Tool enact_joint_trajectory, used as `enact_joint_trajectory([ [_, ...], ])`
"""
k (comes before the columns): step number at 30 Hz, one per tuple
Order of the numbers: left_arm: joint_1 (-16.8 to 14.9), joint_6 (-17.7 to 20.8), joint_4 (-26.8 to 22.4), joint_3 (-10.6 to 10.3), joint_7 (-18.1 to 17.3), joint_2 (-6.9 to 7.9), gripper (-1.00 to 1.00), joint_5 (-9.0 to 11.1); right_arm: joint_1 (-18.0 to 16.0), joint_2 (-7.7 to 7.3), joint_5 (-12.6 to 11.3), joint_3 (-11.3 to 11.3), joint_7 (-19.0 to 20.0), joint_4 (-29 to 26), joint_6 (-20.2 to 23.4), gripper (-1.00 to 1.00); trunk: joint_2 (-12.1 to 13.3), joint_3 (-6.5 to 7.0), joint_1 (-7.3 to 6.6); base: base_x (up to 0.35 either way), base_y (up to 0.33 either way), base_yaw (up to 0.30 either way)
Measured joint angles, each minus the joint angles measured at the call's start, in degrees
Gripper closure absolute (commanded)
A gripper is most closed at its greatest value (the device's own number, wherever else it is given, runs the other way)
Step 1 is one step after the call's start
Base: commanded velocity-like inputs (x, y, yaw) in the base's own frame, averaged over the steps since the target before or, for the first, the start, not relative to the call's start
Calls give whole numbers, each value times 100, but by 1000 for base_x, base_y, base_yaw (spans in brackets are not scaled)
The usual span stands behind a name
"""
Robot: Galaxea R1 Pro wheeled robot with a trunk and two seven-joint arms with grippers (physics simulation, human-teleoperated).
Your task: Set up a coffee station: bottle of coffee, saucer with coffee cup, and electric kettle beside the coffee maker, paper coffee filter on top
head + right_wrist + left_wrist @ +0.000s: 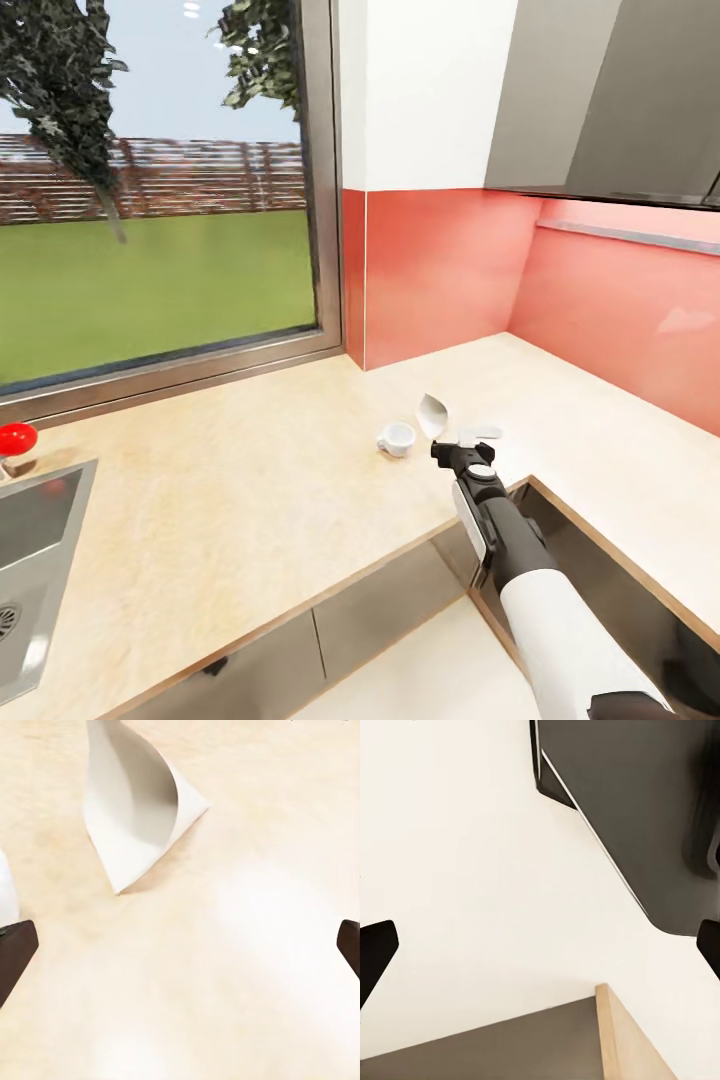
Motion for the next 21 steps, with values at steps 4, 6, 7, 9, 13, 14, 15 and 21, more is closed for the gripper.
enact_joint_trajectory([
  [4, 0, 3, 0, 0, 0, 0, -100, 0, 0, -2, -4, 0, 0, 67, -3, -100, 0, 0, 0, 254, 0, 0],
  [6, 0, 4, 0, 0, 0, 0, -100, 0, 0, -3, -5, 0, 0, 98, -6, -100, 0, 0, 0, 226, 0, 0],
  [7, 0, 3, 0, 0, 0, 2, -100, 0, 0, -2, -6, 0, 0, 111, -7, -100, 0, 0, 0, 204, 0, 0],
  [9, 0, 2, 0, 0, 0, 1, -100, 0, 0, -1, -7, 0, 0, 123, -8, -100, 1, 0, 1, 141, 0, 0],
  [13, 0, 4, 0, 0, 0, 0, -100, 0, 0, -1, -7, 0, 0, 138, -8, -100, 1, 0, 2, 55, 0, 0],
  [14, 0, 4, 0, 0, 0, 0, -100, 0, 0, -1, -7, 0, 0, 139, -8, -100, 1, 0, 2, 27, 0, 0],
  [15, 0, 4, 0, 0, 0, 0, -100, 0, 0, -2, -7, 0, 0, 141, -8, -100, 1, 0, 2, 33, 0, 0],
  [21, 0, 4, 0, 0, 0, 0, -100, 0, 0, -3, -7, 0, 0, 144, -18, -100, 0, 0, 0, 201, 0, 0],
])
